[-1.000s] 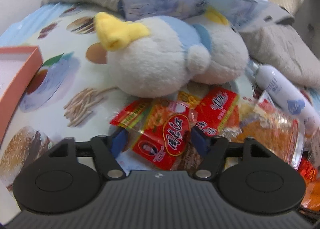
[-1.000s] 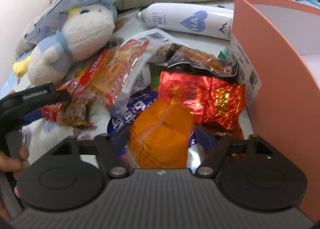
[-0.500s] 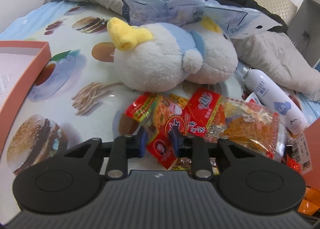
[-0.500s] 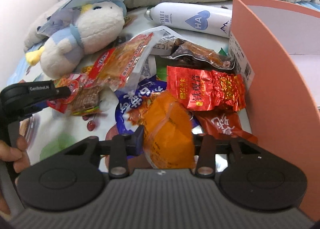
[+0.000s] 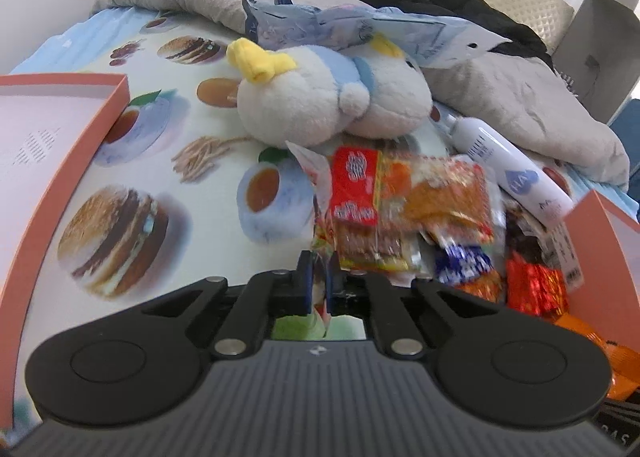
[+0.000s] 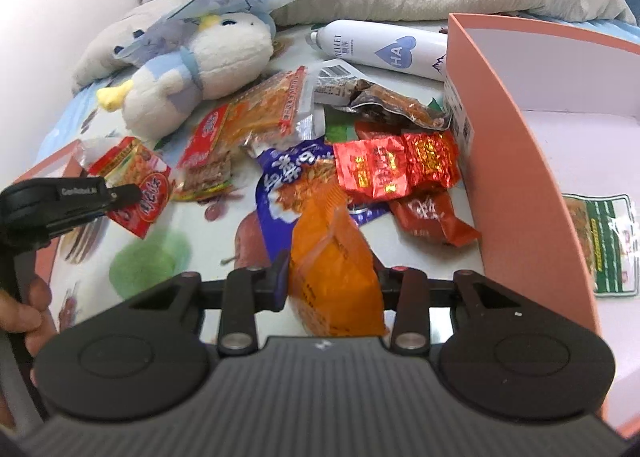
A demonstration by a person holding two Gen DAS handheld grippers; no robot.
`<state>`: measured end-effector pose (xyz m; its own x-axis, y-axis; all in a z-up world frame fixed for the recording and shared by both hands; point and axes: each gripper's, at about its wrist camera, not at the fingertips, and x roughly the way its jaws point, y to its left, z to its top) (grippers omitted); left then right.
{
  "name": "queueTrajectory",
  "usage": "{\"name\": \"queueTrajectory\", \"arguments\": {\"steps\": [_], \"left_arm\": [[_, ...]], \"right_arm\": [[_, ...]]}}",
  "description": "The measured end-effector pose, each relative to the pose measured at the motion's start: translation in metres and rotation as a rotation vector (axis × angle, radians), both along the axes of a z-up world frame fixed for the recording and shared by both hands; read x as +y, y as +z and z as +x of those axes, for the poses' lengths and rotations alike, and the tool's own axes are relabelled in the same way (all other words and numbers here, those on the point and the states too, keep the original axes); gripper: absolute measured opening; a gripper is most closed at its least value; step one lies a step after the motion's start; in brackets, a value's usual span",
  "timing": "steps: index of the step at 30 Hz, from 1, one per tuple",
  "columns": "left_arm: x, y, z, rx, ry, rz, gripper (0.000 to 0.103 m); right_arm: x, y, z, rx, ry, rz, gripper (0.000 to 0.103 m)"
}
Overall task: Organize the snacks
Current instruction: 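Close the right tool on the orange bag while the left tool grasps a clear candy bag, then carry the orange bag and clear candy bag over the pink box with both tools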
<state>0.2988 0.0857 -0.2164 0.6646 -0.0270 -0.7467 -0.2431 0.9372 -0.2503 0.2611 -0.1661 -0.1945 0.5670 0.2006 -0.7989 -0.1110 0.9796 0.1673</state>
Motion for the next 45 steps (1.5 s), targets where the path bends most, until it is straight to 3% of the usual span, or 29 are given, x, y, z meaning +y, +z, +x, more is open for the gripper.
{"name": "queueTrajectory", "arguments": {"steps": [7,23,32,45], "left_arm": [[-0.008,0.012,-0.043,-0.007,-0.013,-0.006,0.006],[-0.017,0.044,-0.122,-0.056,-0.021,-0.024,0.006],[-0.03,0.072,-0.129,-0.1,-0.041,-0.048,0.006],[-0.064,0.126,-0.119,-0.176,-0.103,-0.057,0.006]], "right_arm": [[0.002,0.007,-0.031,0.007,0.03,0.022,0.04],[-0.003,0.028,-0.088,-0.071,0.069,-0.023,0.039],[-0.014,0.052,-0.1,-0.137,0.042,-0.007,0.039],[-0.047,0.108,-0.102,-0.269,0.004,0.028,0.039]]}}
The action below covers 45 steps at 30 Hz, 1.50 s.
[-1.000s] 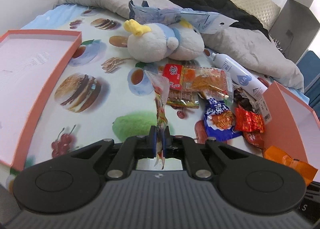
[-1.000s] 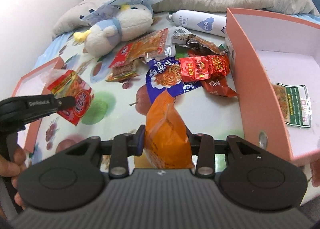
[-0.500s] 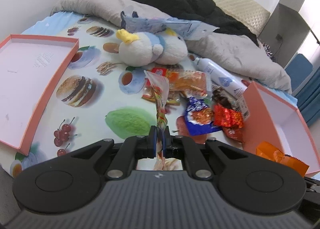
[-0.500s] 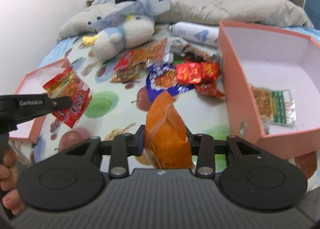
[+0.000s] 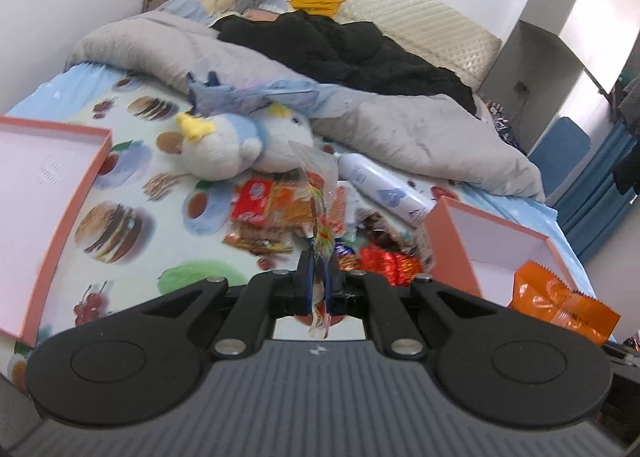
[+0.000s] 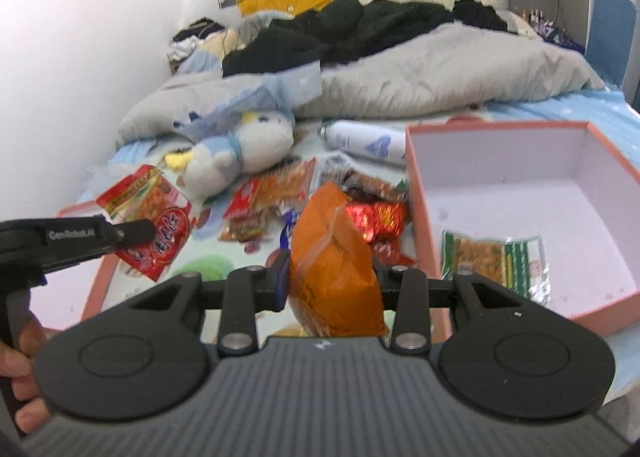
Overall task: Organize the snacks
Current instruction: 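Carry the orange bag and clear candy bag over the pink box with both tools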
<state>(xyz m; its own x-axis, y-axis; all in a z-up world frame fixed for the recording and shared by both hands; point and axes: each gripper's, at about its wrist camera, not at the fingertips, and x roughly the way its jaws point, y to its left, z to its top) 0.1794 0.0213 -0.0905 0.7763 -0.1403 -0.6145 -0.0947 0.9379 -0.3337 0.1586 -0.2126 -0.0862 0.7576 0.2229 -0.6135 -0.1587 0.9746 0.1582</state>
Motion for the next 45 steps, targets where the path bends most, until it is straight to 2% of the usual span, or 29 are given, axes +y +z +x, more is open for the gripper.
{"name": "queueTrajectory", "arguments": {"steps": [6,15,24,28,35,45], "left_arm": [[-0.021,0.028,0.008,-0.038,-0.035,0.006,0.006],[-0.055,0.068,0.019,-0.11,-0.129,-0.002,0.006],[-0.112,0.089,0.038,-0.143,-0.254,0.015,0.006],[-0.145,0.092,0.053,-0.139,-0.326,0.018,0.006],[-0.206,0.079,0.087,-0.096,-0.451,0.041,0.006],[-0.263,0.019,0.145,0.061,-0.538,0.065,0.007]], "right_arm": [[-0.012,0.022,0.005,-0.047,0.009,0.008,0.039],[-0.039,0.054,0.01,-0.125,-0.042,0.025,0.039],[-0.083,0.077,0.017,-0.179,-0.118,-0.012,0.039],[-0.109,0.079,0.022,-0.185,-0.162,0.007,0.039],[-0.145,0.057,0.041,-0.121,-0.218,-0.002,0.039],[-0.187,-0.004,0.079,0.051,-0.263,0.015,0.039]]}}
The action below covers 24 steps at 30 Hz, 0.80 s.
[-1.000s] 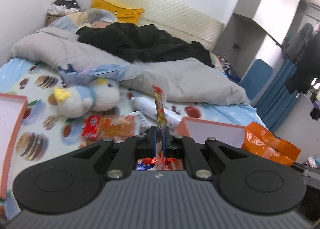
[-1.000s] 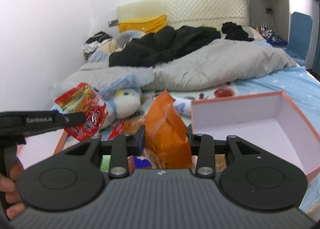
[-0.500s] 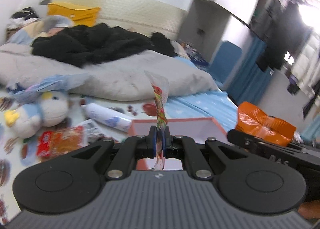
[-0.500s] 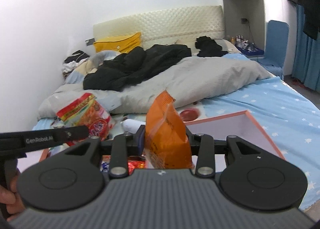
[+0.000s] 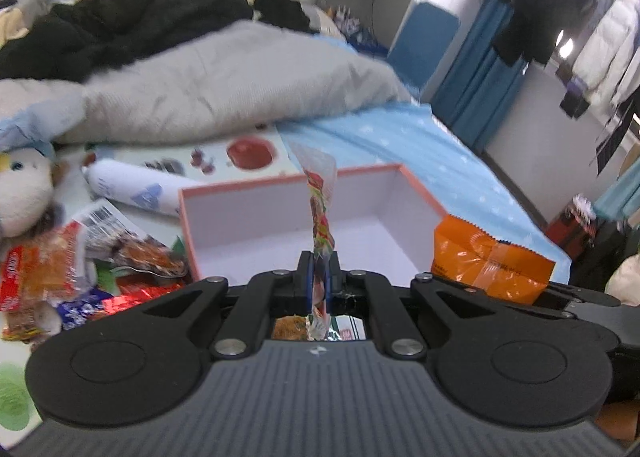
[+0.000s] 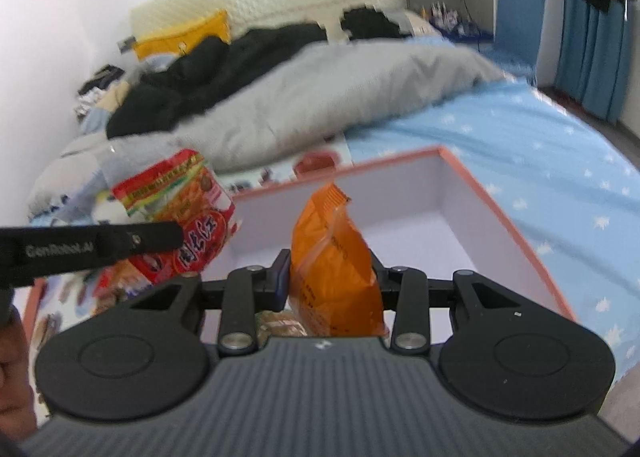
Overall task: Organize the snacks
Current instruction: 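Carry the orange bag and clear candy bag over the pink box with both tools, then open both tools to drop the bags into the pink box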
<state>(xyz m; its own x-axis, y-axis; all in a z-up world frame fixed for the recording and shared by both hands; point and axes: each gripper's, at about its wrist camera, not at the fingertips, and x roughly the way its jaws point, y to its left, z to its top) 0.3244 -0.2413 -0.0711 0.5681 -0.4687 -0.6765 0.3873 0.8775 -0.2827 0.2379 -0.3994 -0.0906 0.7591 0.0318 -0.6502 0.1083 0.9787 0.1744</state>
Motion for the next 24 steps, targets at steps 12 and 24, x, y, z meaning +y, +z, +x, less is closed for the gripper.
{"name": "queueTrajectory", "arguments": {"steps": [12,24], "left_arm": [[-0.036,-0.061,0.04,0.128,-0.057,0.065,0.007],[-0.031,-0.054,0.036,0.097,-0.05,0.109,0.048]], "right_arm": [[-0.03,-0.055,0.031,0.137,-0.057,0.051,0.04],[-0.034,-0.059,0.03,0.161,-0.094,0.062,0.056]]}}
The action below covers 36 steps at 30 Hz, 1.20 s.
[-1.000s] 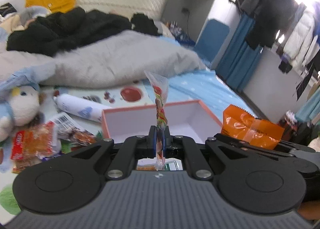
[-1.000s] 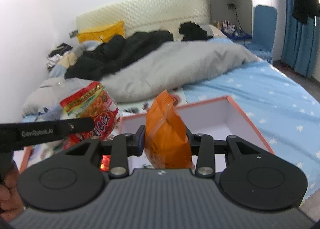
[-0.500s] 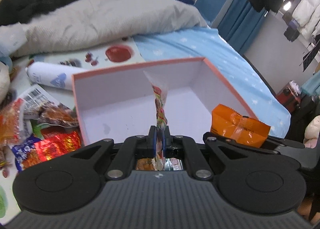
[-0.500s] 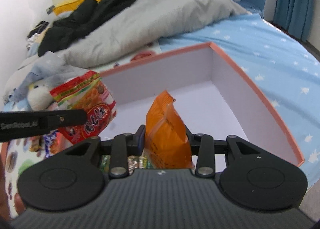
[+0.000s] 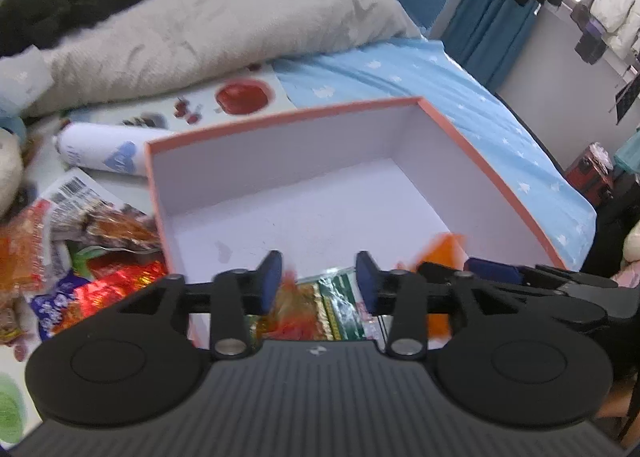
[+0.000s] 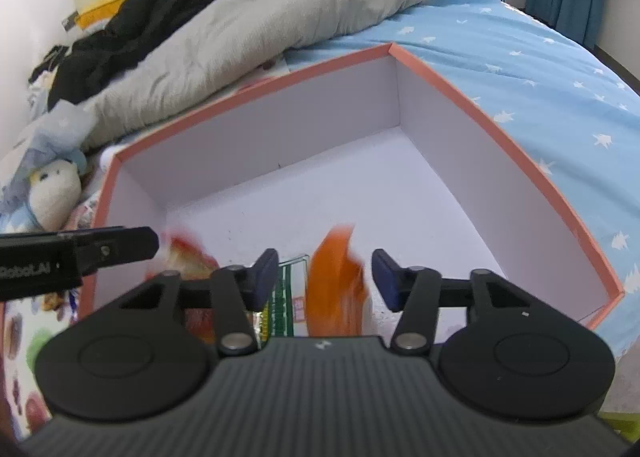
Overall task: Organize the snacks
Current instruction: 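Open both tools to drop the bags into the pink box, then withdraw both open tools from the pink box back toward the snack pile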
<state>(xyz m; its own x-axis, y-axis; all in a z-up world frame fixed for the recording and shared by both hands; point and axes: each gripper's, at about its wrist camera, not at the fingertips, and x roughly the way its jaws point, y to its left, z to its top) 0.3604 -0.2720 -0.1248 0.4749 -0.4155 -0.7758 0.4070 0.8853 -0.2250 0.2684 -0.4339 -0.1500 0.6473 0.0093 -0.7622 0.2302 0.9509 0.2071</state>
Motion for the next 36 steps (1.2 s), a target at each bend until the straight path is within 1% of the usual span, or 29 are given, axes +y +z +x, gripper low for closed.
{"name": "queueTrajectory", "arguments": {"steps": [8,11,18,25,30,36], "left_arm": [[0.022,0.037,-0.021,-0.064,0.027,-0.028,0.048],[0.033,0.054,-0.032,-0.084,0.041,-0.053,0.048],[0.063,0.086,-0.062,-0.151,0.105,-0.09,0.048],[0.088,0.121,-0.099,-0.232,0.12,-0.126,0.048],[0.109,0.139,-0.127,-0.268,0.13,-0.142,0.048],[0.137,0.154,-0.156,-0.305,0.157,-0.163,0.048]], "right_arm": [[0.01,0.031,-0.023,-0.081,0.01,0.002,0.055],[0.016,0.044,-0.032,-0.115,0.021,0.001,0.055],[0.032,0.076,-0.055,-0.198,0.046,0.002,0.055],[0.052,0.106,-0.079,-0.283,0.079,-0.005,0.055],[0.068,0.121,-0.095,-0.329,0.102,-0.002,0.055],[0.087,0.135,-0.111,-0.368,0.126,-0.003,0.055]]}}
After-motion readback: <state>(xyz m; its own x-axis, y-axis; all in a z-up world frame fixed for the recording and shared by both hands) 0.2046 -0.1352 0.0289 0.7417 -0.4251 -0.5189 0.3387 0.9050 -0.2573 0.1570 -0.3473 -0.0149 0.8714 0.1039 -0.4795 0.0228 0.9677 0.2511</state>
